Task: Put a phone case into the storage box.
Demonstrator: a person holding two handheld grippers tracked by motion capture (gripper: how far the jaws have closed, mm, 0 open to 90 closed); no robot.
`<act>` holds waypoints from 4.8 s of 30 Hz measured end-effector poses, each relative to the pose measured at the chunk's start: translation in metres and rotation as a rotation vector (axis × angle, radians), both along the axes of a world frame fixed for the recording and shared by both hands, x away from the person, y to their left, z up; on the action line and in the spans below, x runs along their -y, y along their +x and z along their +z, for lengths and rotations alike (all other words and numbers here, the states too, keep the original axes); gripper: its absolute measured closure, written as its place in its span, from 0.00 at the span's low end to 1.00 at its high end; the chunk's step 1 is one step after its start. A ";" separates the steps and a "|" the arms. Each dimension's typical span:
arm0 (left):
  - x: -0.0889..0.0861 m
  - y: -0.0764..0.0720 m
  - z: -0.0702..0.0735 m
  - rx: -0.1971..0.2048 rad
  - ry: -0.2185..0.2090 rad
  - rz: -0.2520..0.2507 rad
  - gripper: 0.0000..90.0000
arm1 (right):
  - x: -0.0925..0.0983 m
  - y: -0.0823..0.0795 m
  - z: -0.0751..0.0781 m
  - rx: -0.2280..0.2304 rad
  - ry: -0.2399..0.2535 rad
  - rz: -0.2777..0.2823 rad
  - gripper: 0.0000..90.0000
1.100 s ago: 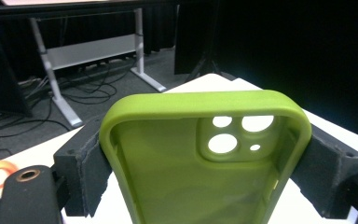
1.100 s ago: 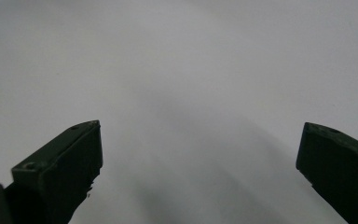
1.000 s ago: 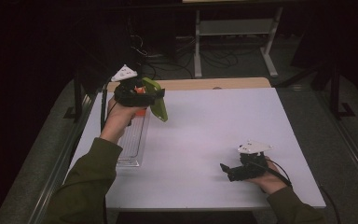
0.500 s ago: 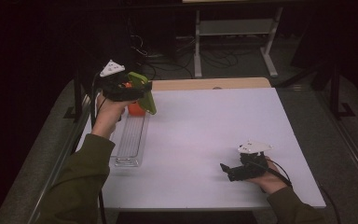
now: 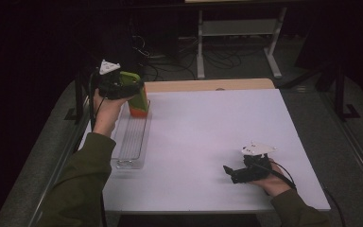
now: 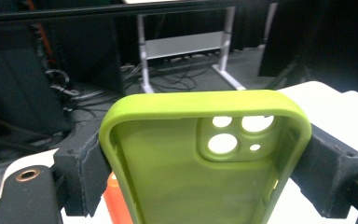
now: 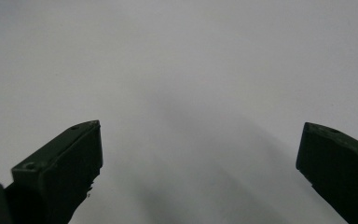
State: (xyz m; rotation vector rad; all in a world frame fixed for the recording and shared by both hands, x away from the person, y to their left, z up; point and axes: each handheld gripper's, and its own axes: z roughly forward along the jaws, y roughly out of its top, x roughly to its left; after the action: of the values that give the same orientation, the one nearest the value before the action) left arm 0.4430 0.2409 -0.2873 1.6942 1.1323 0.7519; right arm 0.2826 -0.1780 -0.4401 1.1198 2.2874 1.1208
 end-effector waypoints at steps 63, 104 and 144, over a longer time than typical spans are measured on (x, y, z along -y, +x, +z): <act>0.010 0.052 -0.084 -0.135 0.111 0.243 0.12 | 0.003 0.001 0.001 0.003 0.006 -0.002 0.00; -0.008 0.010 -0.053 -0.209 0.106 -0.127 0.00 | 0.004 0.000 0.001 0.002 0.005 -0.008 0.00; 0.001 -0.095 -0.074 -0.174 0.060 -0.524 0.00 | 0.006 0.001 0.010 0.004 0.014 0.081 0.00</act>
State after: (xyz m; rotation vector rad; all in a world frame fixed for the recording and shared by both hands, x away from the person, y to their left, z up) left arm 0.3478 0.2395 -0.3617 2.0196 0.7262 0.3152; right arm 0.2841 -0.1844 -0.4305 1.0375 2.3445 1.1697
